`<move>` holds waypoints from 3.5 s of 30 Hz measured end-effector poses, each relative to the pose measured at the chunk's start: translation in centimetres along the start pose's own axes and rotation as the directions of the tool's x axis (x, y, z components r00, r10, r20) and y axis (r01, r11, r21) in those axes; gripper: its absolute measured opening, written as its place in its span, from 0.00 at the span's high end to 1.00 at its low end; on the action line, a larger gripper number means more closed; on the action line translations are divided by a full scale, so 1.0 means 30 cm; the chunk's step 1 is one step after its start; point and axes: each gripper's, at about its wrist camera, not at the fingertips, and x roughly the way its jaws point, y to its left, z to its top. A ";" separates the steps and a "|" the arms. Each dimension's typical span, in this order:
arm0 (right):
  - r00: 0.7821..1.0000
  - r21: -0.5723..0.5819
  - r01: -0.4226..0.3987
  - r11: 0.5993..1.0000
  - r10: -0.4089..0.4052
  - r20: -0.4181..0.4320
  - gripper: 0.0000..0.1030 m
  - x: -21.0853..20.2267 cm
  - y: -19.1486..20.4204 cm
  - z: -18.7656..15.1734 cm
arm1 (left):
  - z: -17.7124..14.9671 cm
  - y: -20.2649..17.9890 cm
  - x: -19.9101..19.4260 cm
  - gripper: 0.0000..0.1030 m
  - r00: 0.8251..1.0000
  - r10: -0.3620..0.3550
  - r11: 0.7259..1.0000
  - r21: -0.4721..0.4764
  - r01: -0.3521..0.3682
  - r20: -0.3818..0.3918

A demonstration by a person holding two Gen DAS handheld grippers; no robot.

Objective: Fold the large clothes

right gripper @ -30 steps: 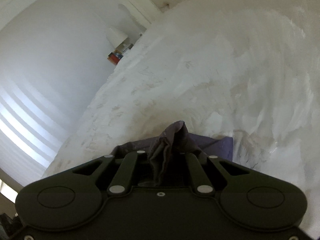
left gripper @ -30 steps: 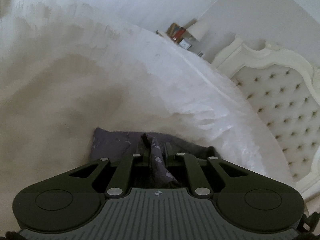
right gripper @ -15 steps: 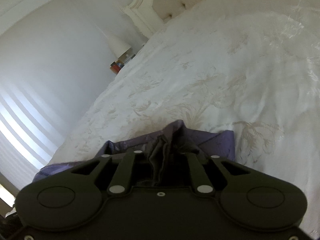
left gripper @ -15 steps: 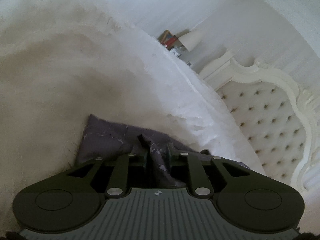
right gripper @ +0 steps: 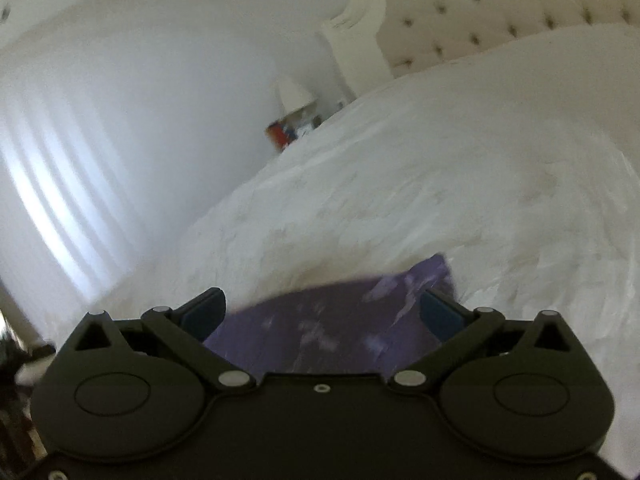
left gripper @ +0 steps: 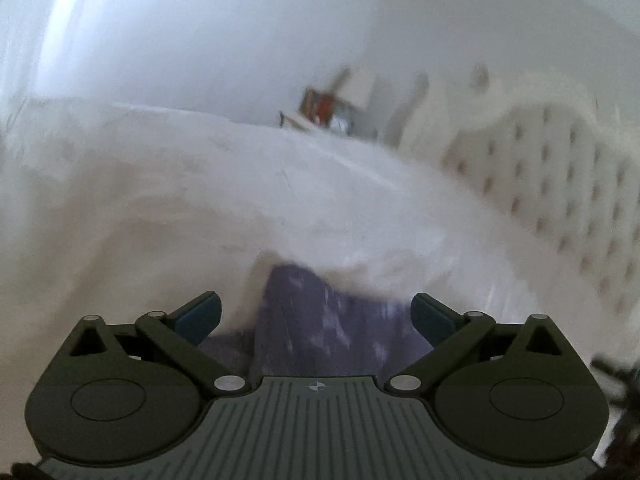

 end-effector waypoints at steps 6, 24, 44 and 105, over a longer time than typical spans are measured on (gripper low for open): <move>0.993 -0.205 0.032 0.978 -0.055 -0.106 0.00 0.046 0.154 -0.106 | -0.076 -0.184 0.085 0.00 0.991 0.055 0.973 0.229 -0.027 -0.119; 0.959 -0.211 0.209 0.955 -0.242 -0.145 0.00 0.298 0.037 -0.141 | -0.181 -0.122 0.307 0.00 0.971 0.143 0.964 0.250 -0.092 -0.193; 0.971 -0.204 0.214 0.955 -0.230 -0.059 0.00 0.286 0.025 -0.193 | -0.231 -0.125 0.318 0.00 0.985 0.139 0.962 0.252 -0.110 -0.100; 0.972 0.302 -0.061 0.951 0.125 -0.199 0.00 -0.167 -0.287 -0.296 | -0.295 0.090 -0.001 0.00 0.931 -0.108 0.994 -0.008 0.113 -0.349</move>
